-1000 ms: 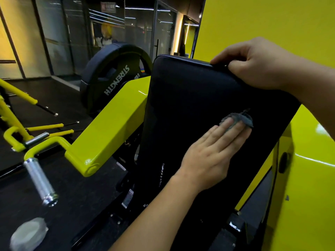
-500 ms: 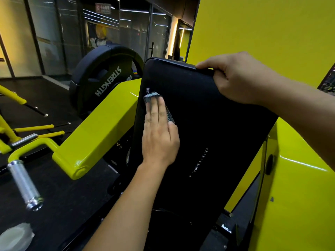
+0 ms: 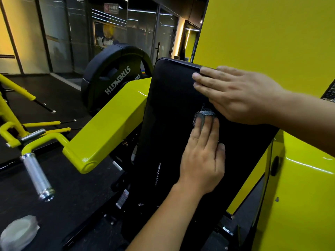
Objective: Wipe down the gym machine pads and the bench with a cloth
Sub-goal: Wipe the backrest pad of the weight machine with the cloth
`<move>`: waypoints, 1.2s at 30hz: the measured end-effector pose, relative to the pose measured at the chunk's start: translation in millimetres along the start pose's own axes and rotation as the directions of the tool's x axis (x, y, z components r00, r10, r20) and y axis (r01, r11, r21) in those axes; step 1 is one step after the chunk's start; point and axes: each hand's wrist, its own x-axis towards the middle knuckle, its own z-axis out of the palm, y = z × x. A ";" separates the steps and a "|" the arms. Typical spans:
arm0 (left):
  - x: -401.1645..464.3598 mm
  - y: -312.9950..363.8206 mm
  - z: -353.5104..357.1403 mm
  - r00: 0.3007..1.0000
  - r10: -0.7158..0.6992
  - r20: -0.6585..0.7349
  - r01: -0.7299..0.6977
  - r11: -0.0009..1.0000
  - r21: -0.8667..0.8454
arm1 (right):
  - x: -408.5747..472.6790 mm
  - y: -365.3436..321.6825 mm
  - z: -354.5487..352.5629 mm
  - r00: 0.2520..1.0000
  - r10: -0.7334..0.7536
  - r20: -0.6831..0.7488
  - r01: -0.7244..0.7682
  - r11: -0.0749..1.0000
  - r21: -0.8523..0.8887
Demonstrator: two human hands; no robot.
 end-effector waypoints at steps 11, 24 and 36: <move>17.5 -60.1 -39.4 0.997 -0.083 -0.007 0.083 0.971 0.226 | -35.2 -15.5 4.9 0.999 0.035 0.001 -0.034 0.987 -0.157; 13.5 -34.4 -22.9 0.954 -0.297 -0.048 0.285 0.944 -0.167 | -97.2 -43.9 31.6 0.963 0.236 -0.127 -0.252 0.959 -0.127; -42.6 -24.7 0.0 0.953 0.278 0.124 -0.290 0.953 0.090 | -108.5 -71.0 45.6 0.944 0.257 -0.209 -0.278 0.957 -0.080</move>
